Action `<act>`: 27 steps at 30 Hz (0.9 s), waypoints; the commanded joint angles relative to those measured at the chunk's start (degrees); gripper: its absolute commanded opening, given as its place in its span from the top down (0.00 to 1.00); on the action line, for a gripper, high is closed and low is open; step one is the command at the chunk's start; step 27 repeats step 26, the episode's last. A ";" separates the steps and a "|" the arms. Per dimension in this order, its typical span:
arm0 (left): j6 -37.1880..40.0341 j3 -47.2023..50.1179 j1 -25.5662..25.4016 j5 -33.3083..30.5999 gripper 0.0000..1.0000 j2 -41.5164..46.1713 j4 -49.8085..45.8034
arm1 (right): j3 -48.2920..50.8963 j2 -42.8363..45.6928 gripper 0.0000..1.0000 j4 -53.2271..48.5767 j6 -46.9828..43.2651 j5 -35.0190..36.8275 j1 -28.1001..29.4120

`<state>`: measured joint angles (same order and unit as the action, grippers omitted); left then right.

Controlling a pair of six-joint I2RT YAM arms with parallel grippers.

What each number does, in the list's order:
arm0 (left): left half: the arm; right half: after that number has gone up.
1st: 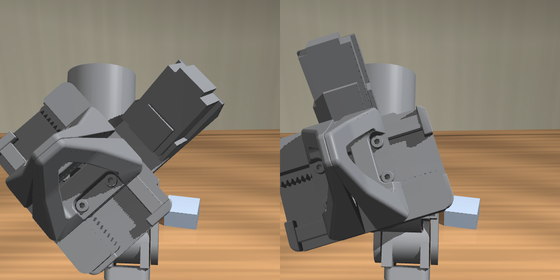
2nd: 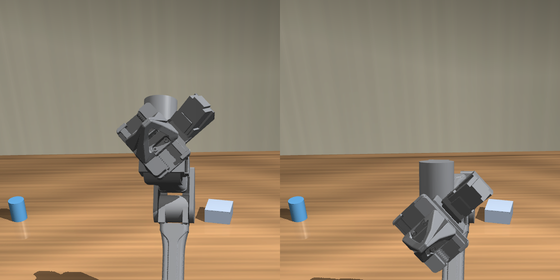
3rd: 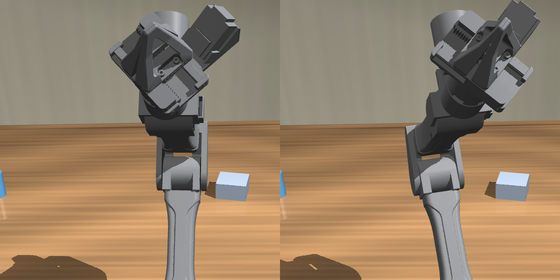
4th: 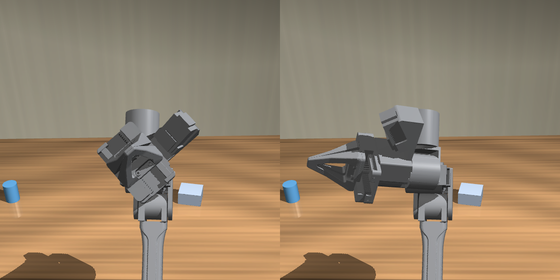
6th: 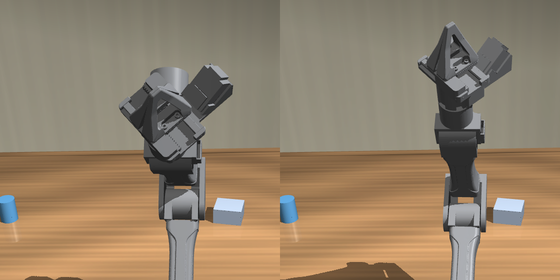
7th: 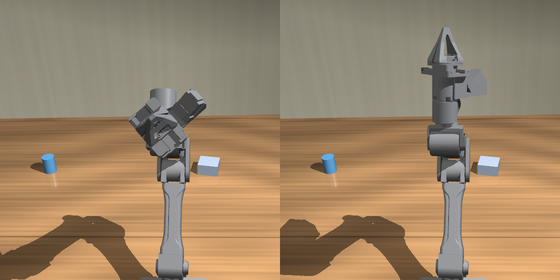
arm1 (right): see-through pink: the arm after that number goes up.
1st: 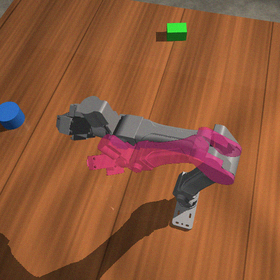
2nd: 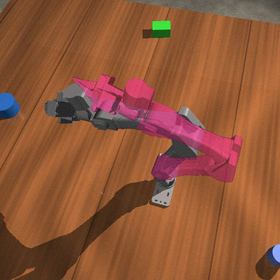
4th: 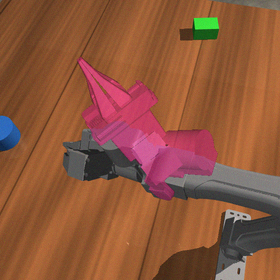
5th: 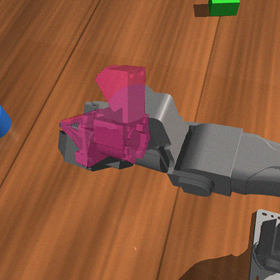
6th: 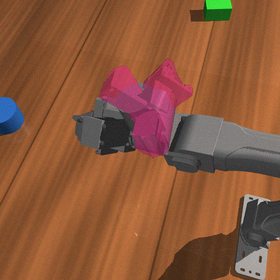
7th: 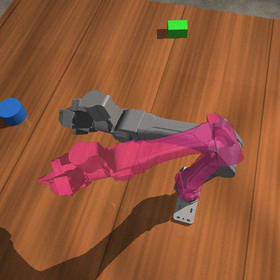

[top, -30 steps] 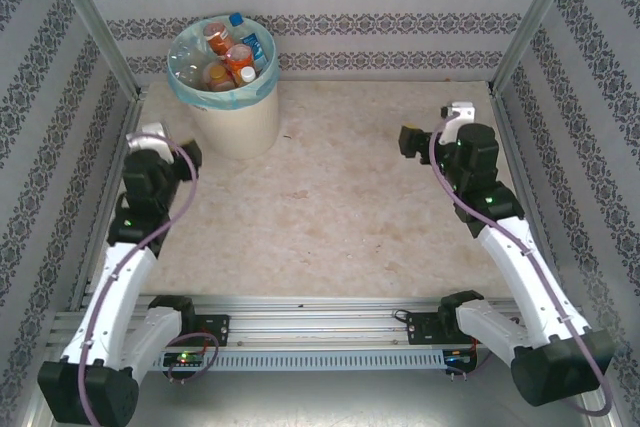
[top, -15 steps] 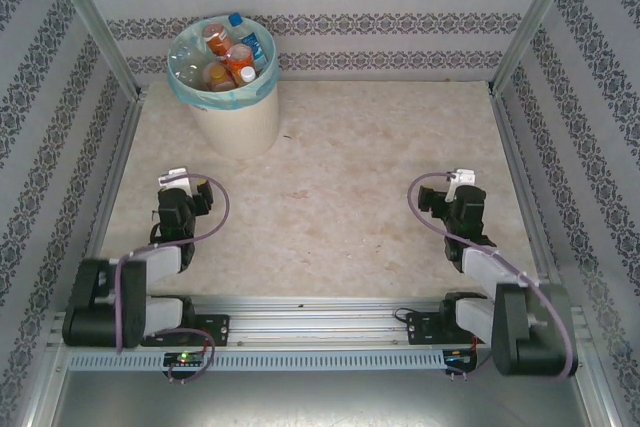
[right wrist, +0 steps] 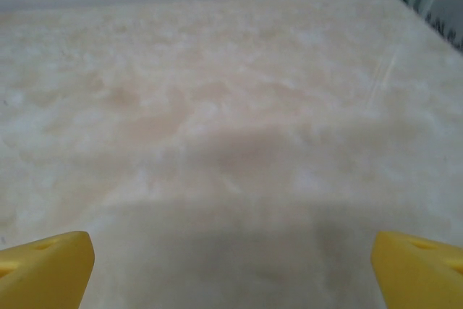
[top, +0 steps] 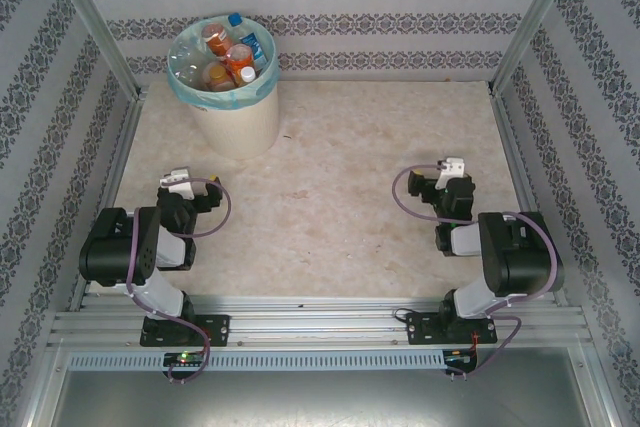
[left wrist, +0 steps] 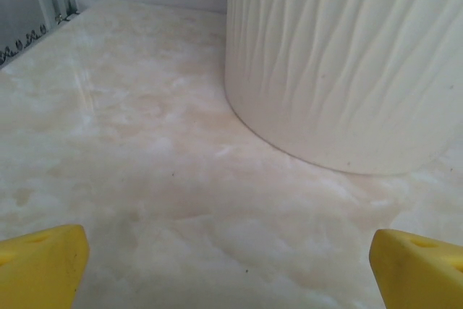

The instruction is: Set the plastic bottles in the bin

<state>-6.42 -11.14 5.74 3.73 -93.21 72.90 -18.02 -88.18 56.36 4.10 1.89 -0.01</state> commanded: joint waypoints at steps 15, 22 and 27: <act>0.00 -0.82 0.50 1.56 0.00 0.62 1.92 | -2.73 0.60 0.02 -0.81 -1.33 4.97 1.46; 0.26 -1.96 0.33 1.84 0.00 1.14 -0.92 | -2.72 0.64 0.02 -0.79 -1.31 5.04 1.46; 0.41 -1.60 0.09 1.13 0.00 1.28 -0.31 | -2.72 0.63 0.02 -0.73 -1.29 5.03 1.42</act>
